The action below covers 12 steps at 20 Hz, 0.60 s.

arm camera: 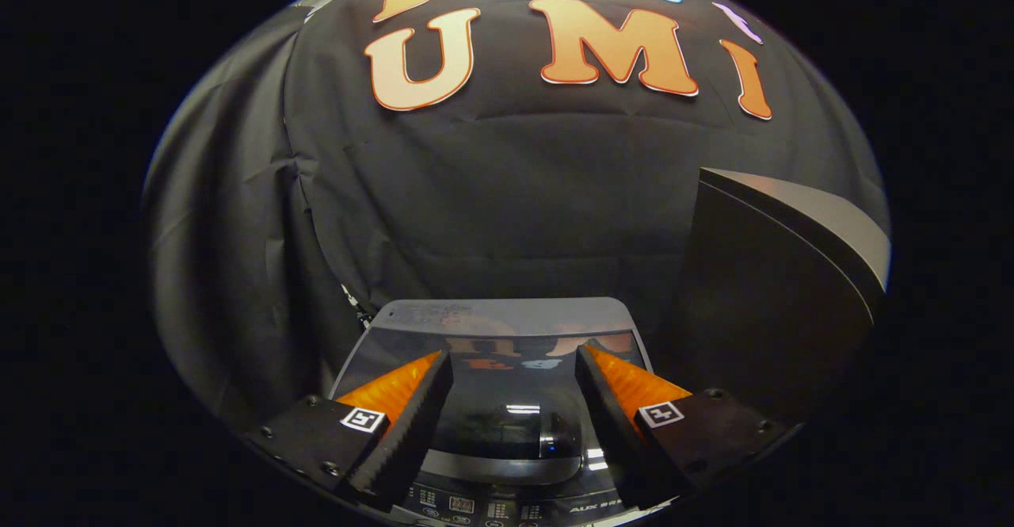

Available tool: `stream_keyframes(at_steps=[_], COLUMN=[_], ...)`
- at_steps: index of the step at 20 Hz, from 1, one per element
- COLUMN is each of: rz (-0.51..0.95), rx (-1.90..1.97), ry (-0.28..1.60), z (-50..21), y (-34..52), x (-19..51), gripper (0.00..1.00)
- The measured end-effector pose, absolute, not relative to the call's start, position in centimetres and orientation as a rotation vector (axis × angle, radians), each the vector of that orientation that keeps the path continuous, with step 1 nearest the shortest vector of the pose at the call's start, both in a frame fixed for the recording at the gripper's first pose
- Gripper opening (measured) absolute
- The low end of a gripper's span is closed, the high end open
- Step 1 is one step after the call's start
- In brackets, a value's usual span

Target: Put the clothes into the washing machine and then close the washing machine lid.

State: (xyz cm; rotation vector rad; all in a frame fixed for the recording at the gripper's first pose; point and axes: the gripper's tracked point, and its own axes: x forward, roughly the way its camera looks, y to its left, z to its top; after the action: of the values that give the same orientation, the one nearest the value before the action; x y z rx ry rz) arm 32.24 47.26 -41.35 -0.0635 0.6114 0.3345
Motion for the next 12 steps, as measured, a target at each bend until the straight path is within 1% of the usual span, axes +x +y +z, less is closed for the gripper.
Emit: stream_keyframes(at_steps=[2, 4, 8, 12], rz=[0.336, 0.338, 0.333, 0.358], rx=[-0.078, -0.080, -0.025, -0.034], ry=[0.606, 0.567, 0.423, 0.314], z=[-40.5, -38.1, -29.9, -21.8], y=[47.2, 47.5, 47.0, 43.1], x=[31.9, 31.3, 29.9, 28.0], gripper=[1.00, 1.00, 1.00, 1.00])
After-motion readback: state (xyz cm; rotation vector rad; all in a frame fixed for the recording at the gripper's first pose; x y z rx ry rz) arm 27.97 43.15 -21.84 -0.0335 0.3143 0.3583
